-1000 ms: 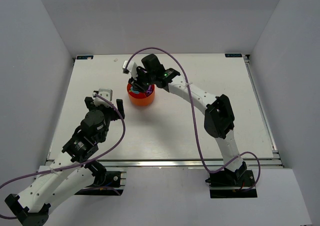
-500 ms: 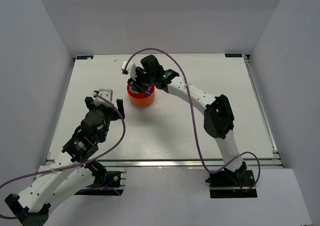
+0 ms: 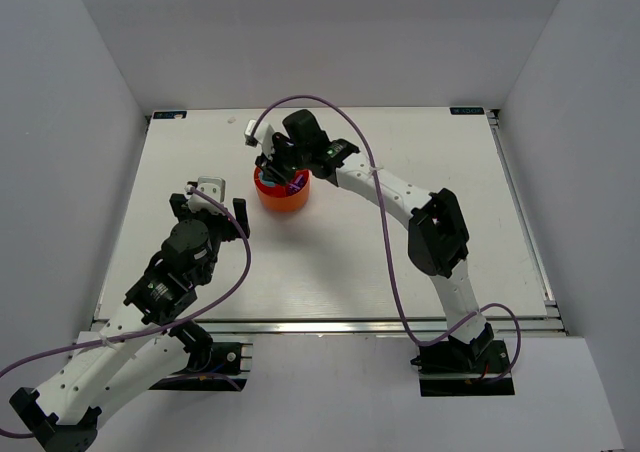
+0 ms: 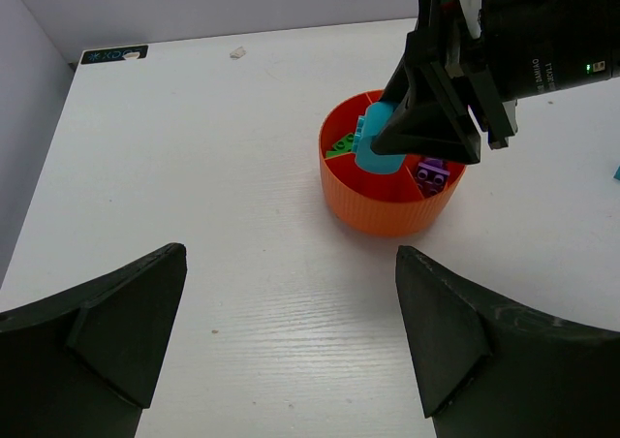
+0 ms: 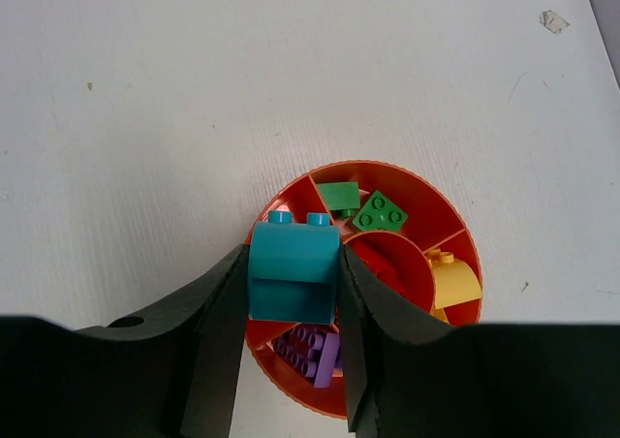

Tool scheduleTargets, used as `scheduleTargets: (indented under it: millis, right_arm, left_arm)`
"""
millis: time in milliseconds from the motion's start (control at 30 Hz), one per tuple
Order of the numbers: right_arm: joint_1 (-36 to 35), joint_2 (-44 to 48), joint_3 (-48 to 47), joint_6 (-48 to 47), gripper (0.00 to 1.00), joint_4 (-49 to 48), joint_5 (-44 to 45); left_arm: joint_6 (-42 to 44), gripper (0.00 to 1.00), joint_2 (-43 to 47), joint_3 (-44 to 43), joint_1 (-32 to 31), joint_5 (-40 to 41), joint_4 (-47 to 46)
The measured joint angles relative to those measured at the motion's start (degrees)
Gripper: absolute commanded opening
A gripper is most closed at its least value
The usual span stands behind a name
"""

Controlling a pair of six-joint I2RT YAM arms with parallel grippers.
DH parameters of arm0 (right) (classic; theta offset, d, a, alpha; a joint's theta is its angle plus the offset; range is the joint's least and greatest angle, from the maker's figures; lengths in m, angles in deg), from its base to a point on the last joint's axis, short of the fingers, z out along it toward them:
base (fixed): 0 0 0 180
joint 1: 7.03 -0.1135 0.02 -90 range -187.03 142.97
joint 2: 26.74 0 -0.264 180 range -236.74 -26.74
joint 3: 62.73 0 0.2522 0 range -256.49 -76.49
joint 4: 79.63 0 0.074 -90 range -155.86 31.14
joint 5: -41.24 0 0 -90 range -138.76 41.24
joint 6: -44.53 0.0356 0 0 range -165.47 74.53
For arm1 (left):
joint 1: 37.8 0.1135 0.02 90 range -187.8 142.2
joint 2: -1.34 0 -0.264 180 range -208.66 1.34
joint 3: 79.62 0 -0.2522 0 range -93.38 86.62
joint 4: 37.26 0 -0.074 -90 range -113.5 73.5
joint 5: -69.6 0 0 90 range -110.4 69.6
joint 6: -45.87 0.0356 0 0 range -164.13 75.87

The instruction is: Sort the legos into containers by color

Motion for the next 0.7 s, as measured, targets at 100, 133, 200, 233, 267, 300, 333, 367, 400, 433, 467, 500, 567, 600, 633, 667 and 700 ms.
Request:
scheduleTargets:
  millis: [100,133,200,233,267,300,333,367,400,433,467,500,567,600,633,667,700]
  right_arm:
    - [0.2,0.0,0.5,0.9,0.03,-0.9,-0.9]
    - [0.3,0.0,0.6,1.0,0.03,-1.2,-1.2]
    - [0.5,0.0,0.7,1.4,0.03,-1.6,-1.7]
    - [0.5,0.0,0.7,1.7,0.03,-1.7,-2.0]
    - [0.6,0.0,0.7,2.3,0.03,-1.6,-2.5]
    - [0.6,0.0,1.0,2.6,0.02,-1.2,-2.9]
    - [0.5,0.0,1.2,2.9,0.02,-0.7,-3.1]
    - [0.5,0.0,1.7,3.3,0.02,-0.3,-3.2]
    - [0.5,0.0,1.9,3.7,0.02,0.4,-3.5]
    - [0.4,0.0,1.9,4.0,0.02,1.0,-3.7]
    - [0.4,0.0,2.0,4.2,0.02,1.3,-3.9]
    - [0.4,0.0,2.0,4.5,0.02,1.2,-4.1]
    - [0.3,0.0,2.0,5.1,0.01,1.2,-4.3]
    - [0.3,0.0,2.1,5.3,0.01,1.2,-4.3]
    - [0.3,0.0,2.1,5.5,0.01,1.2,-4.3]
    - [0.3,0.0,2.1,5.6,0.01,1.2,-4.3]
    - [0.3,0.0,2.2,5.8,0.01,1.2,-4.1]
  left_arm:
    - [0.0,0.98,0.0,0.0,0.0,0.0,0.0]
    - [0.0,0.98,0.0,0.0,0.0,0.0,0.0]
    - [0.0,0.98,0.0,0.0,0.0,0.0,0.0]
    - [0.0,0.98,0.0,0.0,0.0,0.0,0.0]
    - [0.0,0.98,0.0,0.0,0.0,0.0,0.0]
    - [0.0,0.98,0.0,0.0,0.0,0.0,0.0]
    - [0.0,0.98,0.0,0.0,0.0,0.0,0.0]
    - [0.0,0.98,0.0,0.0,0.0,0.0,0.0]
    - [0.0,0.98,0.0,0.0,0.0,0.0,0.0]
    - [0.0,0.98,0.0,0.0,0.0,0.0,0.0]
    - [0.0,0.98,0.0,0.0,0.0,0.0,0.0]
    - [0.0,0.98,0.0,0.0,0.0,0.0,0.0]
    - [0.0,0.98,0.0,0.0,0.0,0.0,0.0]
    - [0.0,0.98,0.0,0.0,0.0,0.0,0.0]
    - [0.0,0.98,0.0,0.0,0.0,0.0,0.0]
    - [0.0,0.98,0.0,0.0,0.0,0.0,0.0]
    - [0.0,0.98,0.0,0.0,0.0,0.0,0.0]
